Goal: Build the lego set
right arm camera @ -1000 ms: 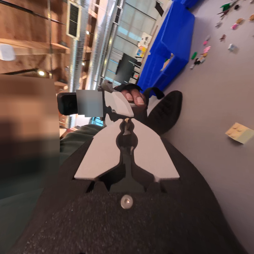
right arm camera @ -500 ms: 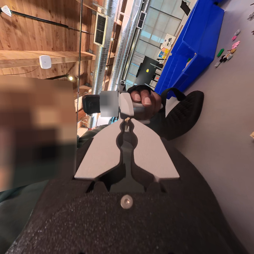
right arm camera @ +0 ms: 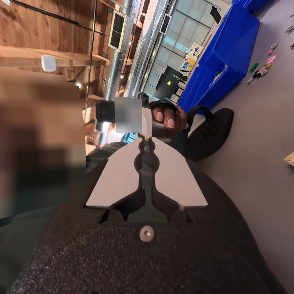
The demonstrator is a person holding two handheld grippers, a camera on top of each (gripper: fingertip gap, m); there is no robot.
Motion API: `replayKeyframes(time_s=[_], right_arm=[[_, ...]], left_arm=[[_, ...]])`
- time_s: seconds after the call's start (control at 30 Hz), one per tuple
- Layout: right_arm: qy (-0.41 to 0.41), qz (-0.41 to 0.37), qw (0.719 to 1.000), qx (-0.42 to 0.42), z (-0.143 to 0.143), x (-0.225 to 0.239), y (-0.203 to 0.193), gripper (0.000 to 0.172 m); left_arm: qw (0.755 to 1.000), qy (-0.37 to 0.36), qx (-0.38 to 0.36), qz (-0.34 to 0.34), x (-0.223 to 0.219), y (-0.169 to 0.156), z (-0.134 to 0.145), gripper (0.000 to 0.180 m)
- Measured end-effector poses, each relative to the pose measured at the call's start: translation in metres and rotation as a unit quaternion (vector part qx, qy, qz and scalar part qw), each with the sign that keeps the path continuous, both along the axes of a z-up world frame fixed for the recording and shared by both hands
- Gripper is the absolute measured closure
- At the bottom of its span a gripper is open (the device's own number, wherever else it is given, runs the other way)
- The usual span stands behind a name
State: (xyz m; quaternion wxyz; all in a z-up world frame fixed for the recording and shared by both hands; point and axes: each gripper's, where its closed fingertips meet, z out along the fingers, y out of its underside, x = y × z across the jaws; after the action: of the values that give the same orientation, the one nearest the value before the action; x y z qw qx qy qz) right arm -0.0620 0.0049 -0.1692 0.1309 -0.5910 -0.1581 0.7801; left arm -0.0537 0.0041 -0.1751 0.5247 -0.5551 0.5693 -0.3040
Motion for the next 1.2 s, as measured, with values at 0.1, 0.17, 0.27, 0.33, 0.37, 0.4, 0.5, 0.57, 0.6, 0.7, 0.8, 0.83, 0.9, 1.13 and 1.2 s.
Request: replayKeyframes(time_s=[0.1,0.17,0.27,0.33,0.37,0.4,0.5,0.57,0.6,0.7,0.8,0.83,0.9,1.13,1.2], right_arm=[[-0.056,-0.03,0.993,0.1,-0.006,0.007,0.01,0.158],[-0.145,-0.055,0.966,0.208,-0.023,0.016,0.023,0.157],[-0.289,-0.054,0.885,0.361,-0.055,0.027,0.041,0.154],[-0.352,-0.025,0.828,0.435,-0.075,0.027,0.046,0.151],[-0.37,-0.01,0.806,0.462,-0.083,0.023,0.047,0.15],[-0.385,0.005,0.786,0.484,-0.09,0.02,0.047,0.15],[-0.42,0.04,0.74,0.524,-0.111,0.012,0.051,0.147],[-0.432,0.054,0.724,0.534,-0.12,0.01,0.054,0.146],[-0.437,0.059,0.72,0.536,-0.123,0.009,0.056,0.146],[-0.439,0.071,0.719,0.534,-0.129,0.008,0.058,0.146],[-0.445,0.079,0.715,0.534,-0.134,0.006,0.058,0.151],[-0.444,0.081,0.713,0.537,-0.134,0.005,0.057,0.155],[-0.439,0.081,0.718,0.534,-0.134,0.005,0.055,0.155],[-0.405,0.06,0.748,0.523,-0.111,0.003,0.044,0.156],[-0.404,0.061,0.746,0.526,-0.11,0.003,0.04,0.156]], left_arm=[[1.0,-0.003,-0.02,0.008,-0.009,0.01,-0.003,0.178],[0.999,0.008,-0.038,0.014,-0.017,0.02,-0.013,0.178],[0.997,0.036,-0.07,0.015,-0.024,0.031,-0.035,0.178],[0.994,0.054,-0.091,0.016,-0.024,0.038,-0.051,0.178],[0.992,0.067,-0.105,0.011,-0.023,0.039,-0.06,0.178],[0.991,0.076,-0.114,0.011,-0.021,0.042,-0.066,0.178],[0.987,0.095,-0.13,0.009,-0.019,0.047,-0.079,0.178],[0.986,0.094,-0.137,0.007,-0.019,0.047,-0.08,0.178],[0.986,0.093,-0.137,0.008,-0.02,0.048,-0.08,0.178],[0.985,0.093,-0.145,0.006,-0.02,0.048,-0.083,0.178],[0.984,0.094,-0.149,-0.001,-0.019,0.046,-0.083,0.178],[0.984,0.095,-0.152,-0.002,-0.019,0.046,-0.084,0.178],[0.983,0.096,-0.154,-0.004,-0.019,0.046,-0.084,0.178],[0.981,0.11,-0.161,-0.019,-0.012,0.039,-0.086,0.178],[0.98,0.117,-0.158,-0.021,-0.01,0.038,-0.087,0.178]])
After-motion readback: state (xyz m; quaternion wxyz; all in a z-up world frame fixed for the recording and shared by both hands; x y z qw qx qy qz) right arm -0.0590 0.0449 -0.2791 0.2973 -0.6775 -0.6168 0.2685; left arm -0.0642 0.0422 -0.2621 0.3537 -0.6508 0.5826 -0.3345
